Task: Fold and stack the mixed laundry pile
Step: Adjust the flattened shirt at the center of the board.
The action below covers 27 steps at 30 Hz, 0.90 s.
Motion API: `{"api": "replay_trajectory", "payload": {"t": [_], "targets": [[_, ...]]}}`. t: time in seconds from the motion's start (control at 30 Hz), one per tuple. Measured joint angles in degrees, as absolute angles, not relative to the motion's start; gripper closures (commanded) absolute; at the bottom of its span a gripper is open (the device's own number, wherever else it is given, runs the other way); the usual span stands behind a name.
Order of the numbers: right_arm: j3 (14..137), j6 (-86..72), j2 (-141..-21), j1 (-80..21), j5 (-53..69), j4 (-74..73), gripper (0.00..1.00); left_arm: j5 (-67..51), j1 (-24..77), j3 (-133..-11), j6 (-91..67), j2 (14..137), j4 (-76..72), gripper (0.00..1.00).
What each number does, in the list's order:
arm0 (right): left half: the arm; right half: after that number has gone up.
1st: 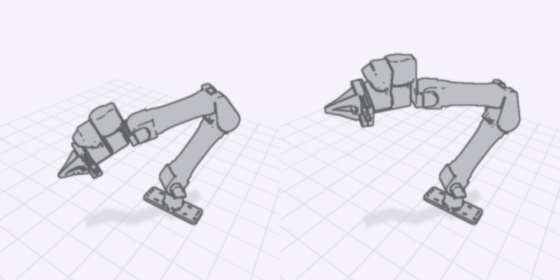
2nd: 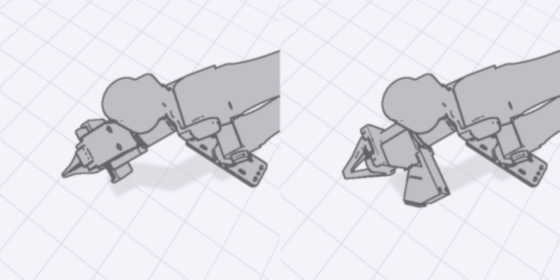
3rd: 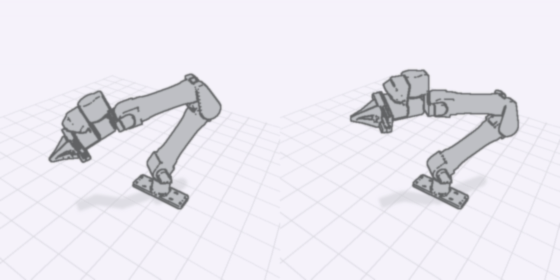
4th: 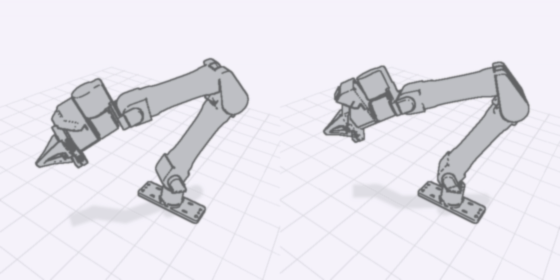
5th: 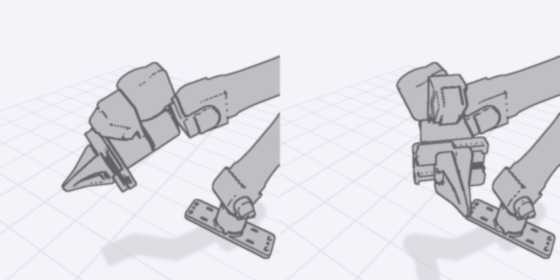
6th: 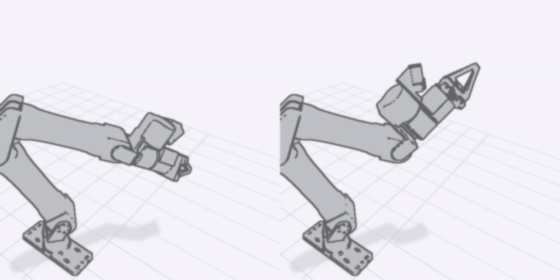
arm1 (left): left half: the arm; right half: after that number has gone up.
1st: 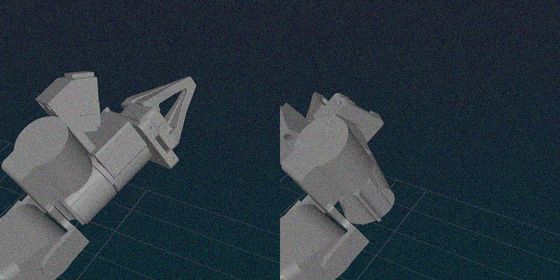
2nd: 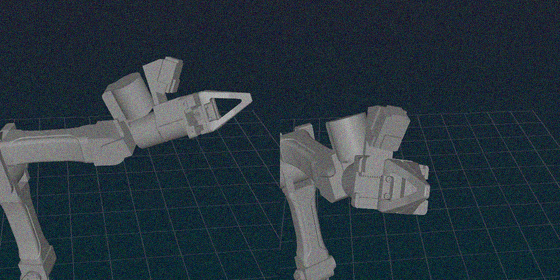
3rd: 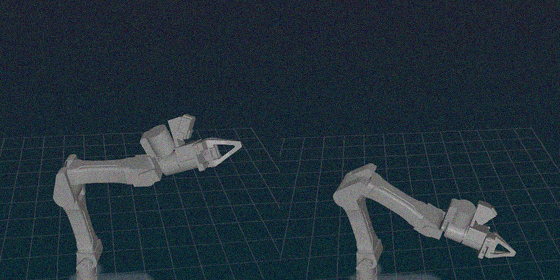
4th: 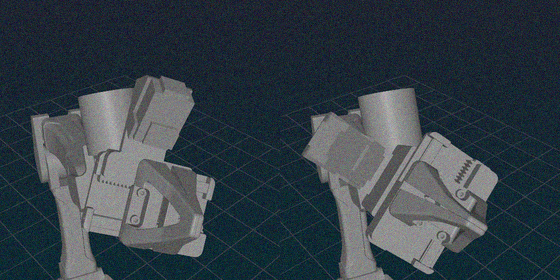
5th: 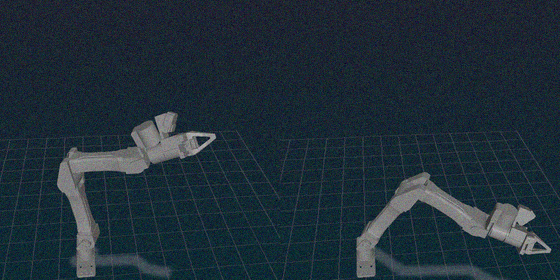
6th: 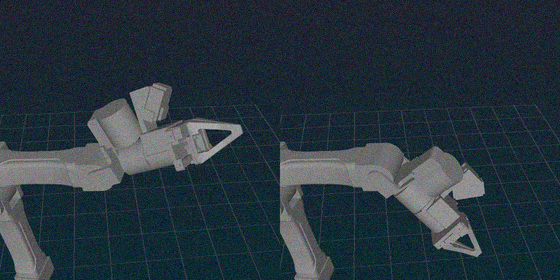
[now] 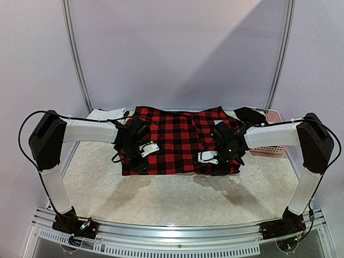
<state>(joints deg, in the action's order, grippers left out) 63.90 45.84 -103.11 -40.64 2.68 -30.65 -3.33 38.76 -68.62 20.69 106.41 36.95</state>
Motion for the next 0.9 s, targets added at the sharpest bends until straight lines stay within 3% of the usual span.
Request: {"api": "replay_trajectory", "payload": {"t": [0.1,0.23,0.47,0.7,0.9], "targets": [[63.8,45.7,-104.0,-40.9,0.3,-29.2,0.84,-2.3,39.0,-68.6,21.3,106.6,36.8,0.48],[63.8,45.2,-104.3,-41.5,-1.0,-29.4,0.95,-0.1,39.2,-68.4,21.6,107.1,36.7,0.5],[64.3,46.4,-94.1,-47.0,6.9,-40.8,0.97,4.0,40.2,-63.7,22.0,100.9,34.5,0.48],[77.1,46.8,-86.5,-47.1,16.8,-54.9,0.97,8.2,40.2,-60.9,23.8,87.4,29.3,0.48],[88.7,44.1,-94.2,-36.9,20.4,-54.0,0.81,7.5,40.3,-60.9,24.3,87.4,28.6,0.48]]}}
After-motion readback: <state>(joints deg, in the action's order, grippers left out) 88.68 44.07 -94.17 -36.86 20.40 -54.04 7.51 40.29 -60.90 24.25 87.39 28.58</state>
